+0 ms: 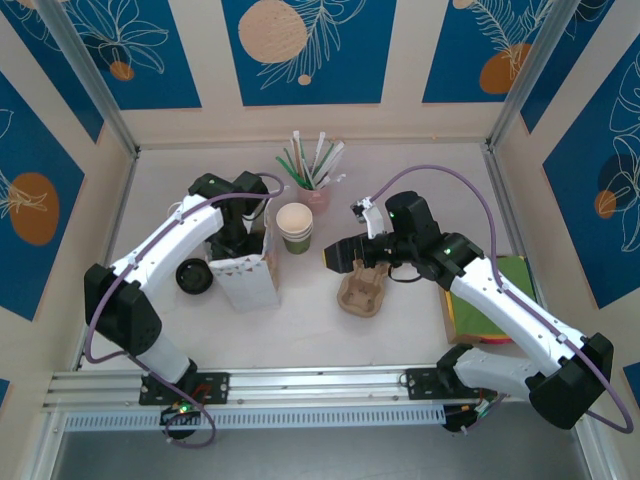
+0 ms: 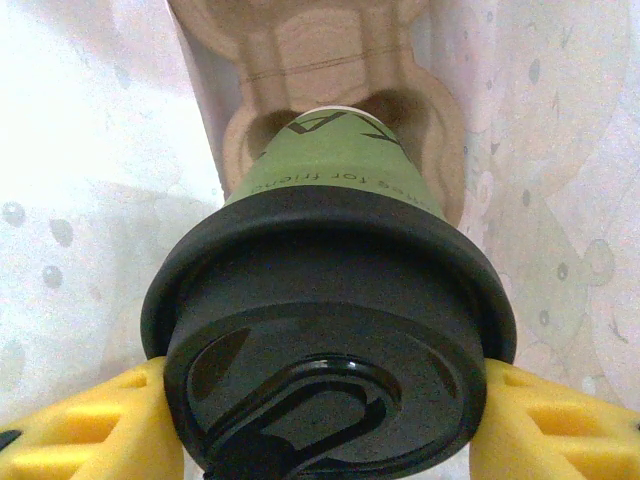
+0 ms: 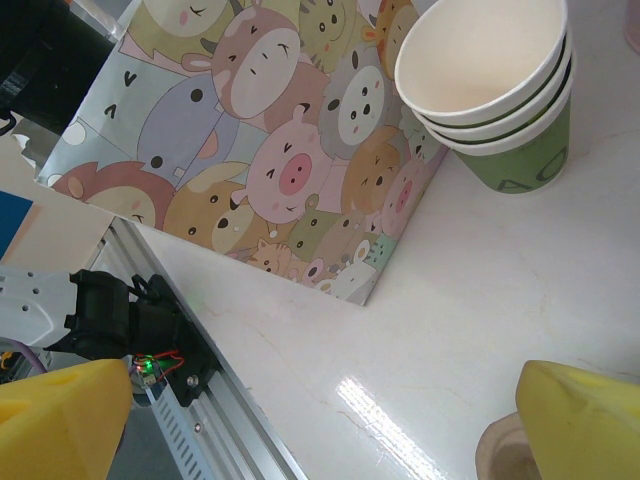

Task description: Pack the takeout coffee

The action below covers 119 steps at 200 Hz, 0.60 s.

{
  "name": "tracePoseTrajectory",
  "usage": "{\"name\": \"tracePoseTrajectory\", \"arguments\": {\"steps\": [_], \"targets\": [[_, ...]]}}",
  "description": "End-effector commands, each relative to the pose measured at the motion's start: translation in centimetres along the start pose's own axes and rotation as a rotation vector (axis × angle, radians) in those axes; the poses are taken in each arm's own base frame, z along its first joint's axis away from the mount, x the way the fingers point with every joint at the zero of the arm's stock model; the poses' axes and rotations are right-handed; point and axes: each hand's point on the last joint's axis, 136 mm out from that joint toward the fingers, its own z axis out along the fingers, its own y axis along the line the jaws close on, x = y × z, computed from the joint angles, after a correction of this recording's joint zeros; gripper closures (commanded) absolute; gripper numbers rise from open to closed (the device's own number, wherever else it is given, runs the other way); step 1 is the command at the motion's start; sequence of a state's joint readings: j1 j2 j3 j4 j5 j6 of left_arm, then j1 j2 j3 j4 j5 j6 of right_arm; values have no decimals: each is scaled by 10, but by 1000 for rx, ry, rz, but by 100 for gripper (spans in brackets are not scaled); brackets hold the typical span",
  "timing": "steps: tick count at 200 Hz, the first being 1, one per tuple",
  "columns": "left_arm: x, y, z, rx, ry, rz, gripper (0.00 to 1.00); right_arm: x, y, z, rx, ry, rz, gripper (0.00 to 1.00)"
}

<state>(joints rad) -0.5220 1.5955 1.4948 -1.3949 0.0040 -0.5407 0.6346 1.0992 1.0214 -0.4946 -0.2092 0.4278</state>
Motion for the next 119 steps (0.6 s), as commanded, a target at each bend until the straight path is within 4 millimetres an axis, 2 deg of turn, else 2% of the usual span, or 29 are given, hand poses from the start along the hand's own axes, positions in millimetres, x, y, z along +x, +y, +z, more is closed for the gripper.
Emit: {"name": "tracePoseTrajectory", "arguments": {"steps": [1, 78, 119], "targets": [[8, 11, 9, -46, 48, -11, 43, -5, 7, -5, -16, -4, 0, 1], [7, 10, 7, -47, 48, -8, 43, -5, 6, -6, -6, -7, -2, 1], [2, 8, -6, -43, 20, -15, 43, -5, 6, -5, -7, -8, -2, 1]]}}
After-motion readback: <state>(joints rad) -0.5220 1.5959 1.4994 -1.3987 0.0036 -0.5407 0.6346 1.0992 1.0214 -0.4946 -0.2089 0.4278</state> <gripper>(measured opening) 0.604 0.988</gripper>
